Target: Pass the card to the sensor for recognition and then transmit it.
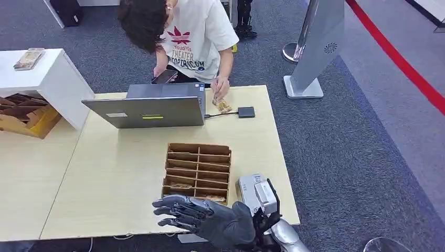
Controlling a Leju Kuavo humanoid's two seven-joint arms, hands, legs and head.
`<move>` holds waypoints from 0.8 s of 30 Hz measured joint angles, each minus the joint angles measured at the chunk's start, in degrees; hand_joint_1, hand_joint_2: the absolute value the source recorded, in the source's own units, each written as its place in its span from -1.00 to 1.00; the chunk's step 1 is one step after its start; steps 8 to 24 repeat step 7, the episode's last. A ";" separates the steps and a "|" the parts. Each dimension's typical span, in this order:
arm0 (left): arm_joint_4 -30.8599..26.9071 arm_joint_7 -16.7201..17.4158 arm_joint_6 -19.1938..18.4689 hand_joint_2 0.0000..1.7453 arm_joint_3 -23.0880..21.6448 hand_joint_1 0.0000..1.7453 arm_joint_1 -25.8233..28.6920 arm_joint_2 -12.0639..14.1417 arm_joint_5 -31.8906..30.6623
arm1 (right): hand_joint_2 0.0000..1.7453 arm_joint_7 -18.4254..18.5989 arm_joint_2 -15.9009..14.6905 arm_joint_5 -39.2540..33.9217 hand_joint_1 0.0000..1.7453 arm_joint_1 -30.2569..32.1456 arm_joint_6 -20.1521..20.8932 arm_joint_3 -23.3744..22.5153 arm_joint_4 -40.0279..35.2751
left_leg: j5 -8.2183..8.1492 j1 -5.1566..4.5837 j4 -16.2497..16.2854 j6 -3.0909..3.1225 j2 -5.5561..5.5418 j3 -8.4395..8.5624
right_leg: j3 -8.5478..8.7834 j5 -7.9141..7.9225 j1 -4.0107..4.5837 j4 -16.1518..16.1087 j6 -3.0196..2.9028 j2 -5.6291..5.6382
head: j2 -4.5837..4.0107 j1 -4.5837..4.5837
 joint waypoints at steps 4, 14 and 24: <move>0.00 0.15 0.00 -1.00 0.00 1.00 -0.01 -0.02 -0.59 | -1.00 0.11 -0.33 0.07 -1.00 0.06 -0.20 0.07 0.46 | 0.02 0.00 0.00 0.01 0.00 0.00 | 0.01 0.01 0.00 0.00 0.00 0.00 | 0.00 0.00; 0.00 0.33 0.04 -1.00 -0.02 1.00 -0.02 -0.02 -0.72 | -1.00 0.22 -0.50 0.24 -1.00 0.08 -0.61 0.17 0.55 | 0.02 0.00 0.00 0.01 0.00 0.00 | 0.00 0.00 0.00 0.00 0.00 0.00 | 0.00 0.00; 0.00 0.33 0.04 -1.00 -0.02 1.00 -0.02 -0.02 -0.72 | -1.00 0.22 -0.50 0.24 -1.00 0.08 -0.61 0.17 0.55 | 0.02 0.00 0.00 0.01 0.00 0.00 | 0.00 0.00 0.00 0.00 0.00 0.00 | 0.00 0.00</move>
